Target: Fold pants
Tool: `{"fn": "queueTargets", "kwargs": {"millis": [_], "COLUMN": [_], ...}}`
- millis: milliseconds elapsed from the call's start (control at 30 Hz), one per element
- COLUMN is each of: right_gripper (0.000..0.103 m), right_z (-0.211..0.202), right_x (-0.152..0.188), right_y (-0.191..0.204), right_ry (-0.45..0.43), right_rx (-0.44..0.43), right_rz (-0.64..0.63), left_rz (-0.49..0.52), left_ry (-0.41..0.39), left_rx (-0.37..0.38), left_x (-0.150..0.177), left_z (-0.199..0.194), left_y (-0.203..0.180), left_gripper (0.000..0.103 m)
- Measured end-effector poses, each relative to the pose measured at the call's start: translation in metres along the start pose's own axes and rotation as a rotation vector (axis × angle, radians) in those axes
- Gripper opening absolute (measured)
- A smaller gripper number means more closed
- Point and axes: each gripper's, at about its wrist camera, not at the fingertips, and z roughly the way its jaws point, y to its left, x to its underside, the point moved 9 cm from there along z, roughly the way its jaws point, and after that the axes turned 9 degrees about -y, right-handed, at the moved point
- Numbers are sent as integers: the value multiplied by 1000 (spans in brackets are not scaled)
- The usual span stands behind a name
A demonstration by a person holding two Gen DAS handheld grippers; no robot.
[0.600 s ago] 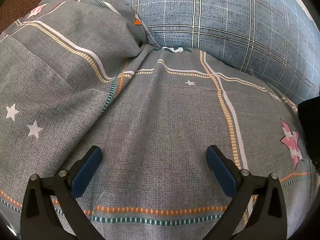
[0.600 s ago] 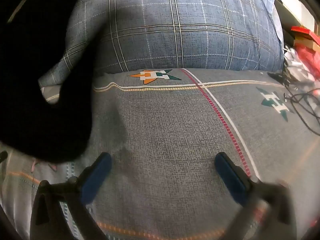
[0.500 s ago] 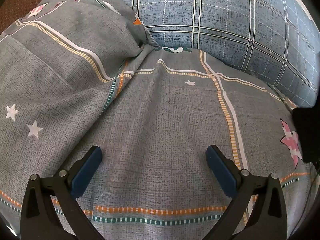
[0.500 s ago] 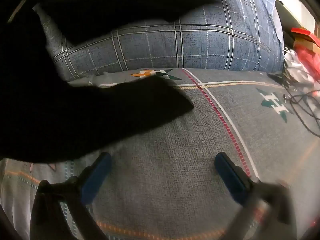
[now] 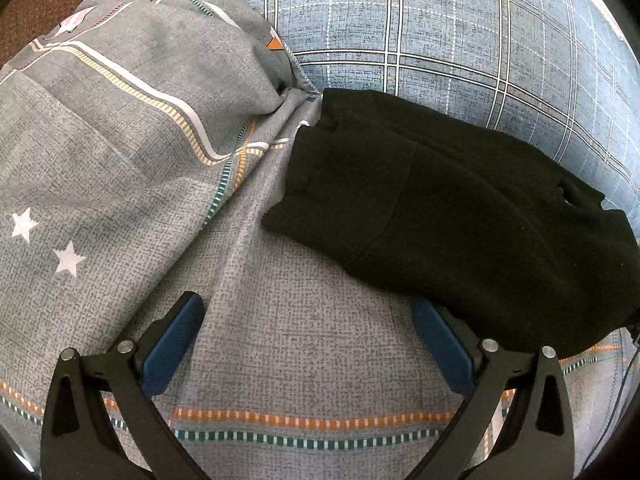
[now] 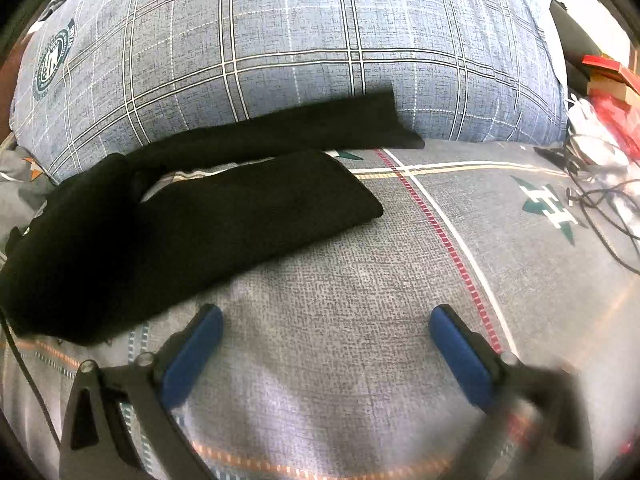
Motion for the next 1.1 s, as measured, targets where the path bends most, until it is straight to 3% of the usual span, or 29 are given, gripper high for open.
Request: {"fn": "queueTargets", "kwargs": {"millis": [167, 300, 467, 567, 733, 967, 1100], "right_gripper": [103, 103, 103, 103, 103, 103, 103], "right_z": [0, 5, 1, -17, -54, -79, -88], "right_x": [1, -1, -1, -4, -19, -32, -37], "right_y": [0, -5, -4, -5, -8, 10, 22], "right_ry": [-3, -5, 9, -8, -40, -69, -80], "right_rx": [0, 2, -12, -73, -101, -103, -131], "right_rz": [0, -4, -15, 47, 129, 51, 22], "left_rz": [0, 38, 17, 35, 77, 78, 107], "left_ry": [7, 63, 7, -57, -113, -135, -139], "left_rx": [6, 15, 19, 48, 105, 207, 216], "left_x": [0, 4, -2, -14, -27, -36, -37], "left_z": [-1, -9, -41, -73, -103, -128, -130], "left_y": [1, -1, -5, -17, -45, -82, -98], "left_gripper": [103, 103, 103, 103, 103, 103, 103]}}
